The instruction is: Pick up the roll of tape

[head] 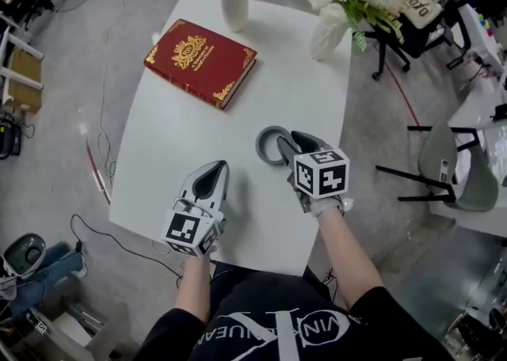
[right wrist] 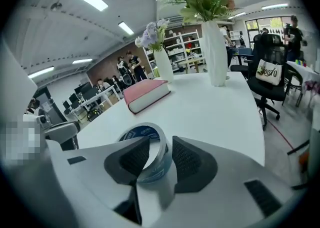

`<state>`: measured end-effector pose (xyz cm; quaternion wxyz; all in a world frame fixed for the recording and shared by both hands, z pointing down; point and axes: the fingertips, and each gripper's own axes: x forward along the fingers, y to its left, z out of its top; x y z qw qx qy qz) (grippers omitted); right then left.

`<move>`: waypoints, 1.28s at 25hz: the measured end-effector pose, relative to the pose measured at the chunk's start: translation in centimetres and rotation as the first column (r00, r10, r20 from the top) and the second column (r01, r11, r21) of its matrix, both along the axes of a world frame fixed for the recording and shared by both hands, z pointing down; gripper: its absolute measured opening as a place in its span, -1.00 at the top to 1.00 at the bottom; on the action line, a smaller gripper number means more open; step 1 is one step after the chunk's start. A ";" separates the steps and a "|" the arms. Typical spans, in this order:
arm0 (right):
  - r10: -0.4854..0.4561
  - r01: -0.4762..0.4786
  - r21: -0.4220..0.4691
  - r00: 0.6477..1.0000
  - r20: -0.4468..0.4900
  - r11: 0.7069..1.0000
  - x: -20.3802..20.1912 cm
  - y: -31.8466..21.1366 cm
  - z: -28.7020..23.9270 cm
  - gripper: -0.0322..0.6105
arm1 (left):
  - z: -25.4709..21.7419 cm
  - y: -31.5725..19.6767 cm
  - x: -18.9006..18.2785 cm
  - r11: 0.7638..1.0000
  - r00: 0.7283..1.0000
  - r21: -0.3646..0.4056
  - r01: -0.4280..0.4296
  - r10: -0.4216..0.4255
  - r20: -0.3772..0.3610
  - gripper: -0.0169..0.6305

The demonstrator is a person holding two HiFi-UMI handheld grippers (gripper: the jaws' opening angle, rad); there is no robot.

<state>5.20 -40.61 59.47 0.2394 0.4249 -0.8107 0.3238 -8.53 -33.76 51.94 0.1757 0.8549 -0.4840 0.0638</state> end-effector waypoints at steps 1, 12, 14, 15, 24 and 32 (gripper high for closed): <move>-0.002 0.001 -0.014 1.000 -0.018 1.000 -0.1 0.0 0.3 0.44 | -0.1 0.1 0.0 1.000 1.000 0.001 0.000 0.000 -0.004 0.93; -0.039 0.048 0.116 0.996 -0.083 0.992 0.4 1.2 -1.8 0.70 | -1.7 1.4 -0.2 1.000 0.999 0.012 0.011 -0.011 -0.050 0.93; -0.040 0.047 0.150 0.998 -0.051 0.988 0.5 1.6 -3.2 0.70 | -2.3 1.5 0.0 1.000 0.999 0.025 0.010 -0.009 -0.047 0.93; -0.041 0.047 0.169 0.998 -0.040 0.985 0.6 1.8 -3.9 0.71 | -2.7 1.6 0.0 0.999 0.999 0.033 0.010 -0.009 -0.046 0.93; -0.037 0.009 0.303 0.995 0.088 0.953 1.1 3.3 -10.1 0.71 | -5.6 2.2 0.1 0.996 0.999 0.091 0.020 -0.017 -0.036 0.93; -0.036 -0.027 0.364 0.986 0.165 0.931 1.6 4.4 -13.8 0.71 | -8.0 2.5 0.3 0.989 0.999 0.141 0.035 -0.029 -0.045 0.93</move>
